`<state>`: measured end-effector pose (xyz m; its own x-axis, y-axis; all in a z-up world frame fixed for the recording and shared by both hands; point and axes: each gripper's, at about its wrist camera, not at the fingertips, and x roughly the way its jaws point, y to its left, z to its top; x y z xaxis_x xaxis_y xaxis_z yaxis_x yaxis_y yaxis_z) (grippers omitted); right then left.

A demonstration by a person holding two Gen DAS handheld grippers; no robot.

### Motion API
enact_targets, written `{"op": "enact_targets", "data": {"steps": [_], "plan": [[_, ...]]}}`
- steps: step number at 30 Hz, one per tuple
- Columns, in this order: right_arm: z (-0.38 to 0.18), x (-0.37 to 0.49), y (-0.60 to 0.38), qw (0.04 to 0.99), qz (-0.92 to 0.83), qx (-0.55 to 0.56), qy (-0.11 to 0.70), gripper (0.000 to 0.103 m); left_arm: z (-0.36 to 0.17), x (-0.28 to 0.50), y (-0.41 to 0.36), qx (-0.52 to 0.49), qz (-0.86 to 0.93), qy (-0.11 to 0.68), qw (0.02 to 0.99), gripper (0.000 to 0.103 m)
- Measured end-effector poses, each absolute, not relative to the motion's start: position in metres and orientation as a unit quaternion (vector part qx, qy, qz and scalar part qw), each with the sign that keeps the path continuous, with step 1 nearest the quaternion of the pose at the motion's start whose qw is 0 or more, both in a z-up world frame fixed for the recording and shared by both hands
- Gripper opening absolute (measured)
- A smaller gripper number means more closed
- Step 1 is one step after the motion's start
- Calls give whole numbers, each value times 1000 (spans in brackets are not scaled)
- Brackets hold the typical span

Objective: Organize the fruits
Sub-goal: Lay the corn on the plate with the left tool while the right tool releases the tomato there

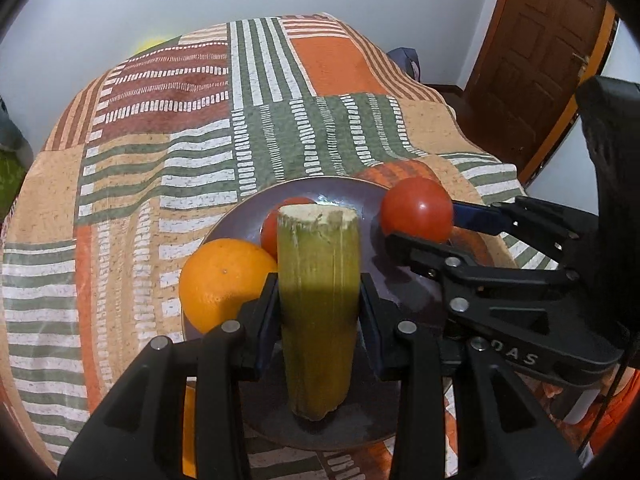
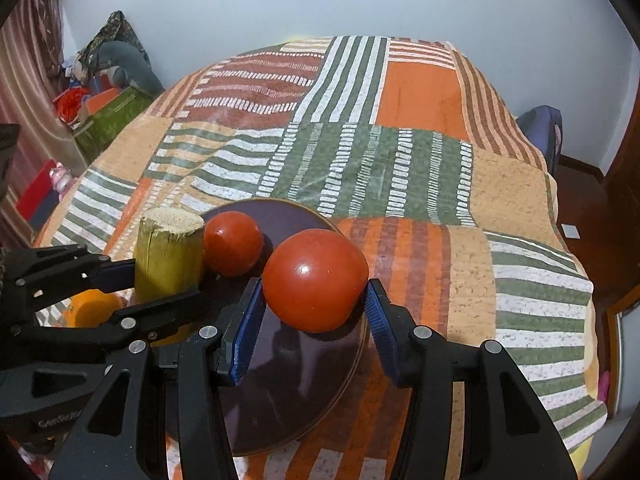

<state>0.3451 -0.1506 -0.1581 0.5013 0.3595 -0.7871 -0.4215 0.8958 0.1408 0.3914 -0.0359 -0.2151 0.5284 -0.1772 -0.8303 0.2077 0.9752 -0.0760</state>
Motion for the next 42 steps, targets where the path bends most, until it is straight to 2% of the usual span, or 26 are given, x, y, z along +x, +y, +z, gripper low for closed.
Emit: {"op": "enact_targets", "data": {"steps": [7,9,11,14,20,38,42], "plan": [[-158,349,-147,866,227,-47,442,48,-215,389,-35,14,-111,471,875,37],[-157,350,-148,864,230,-44,446,48,-214,388,-32,7,-112,472,874,42],[-156,349,-149,863,228,-39,449,51,-212,386,-30,0,-110,470,876,47],[-153,344,-151,867,226,-38,442,57,-209,382,-27,-5,-107,471,876,48],[-139,325,-149,876,218,-61,425,58,-195,363,-22,3,-102,460,882,48],[-94,229,-157,889,223,-57,396,58,-154,254,18,14,-85,446,891,49],[-97,206,-158,887,227,-57,399,61,-157,225,26,12,-84,450,889,54]]}}
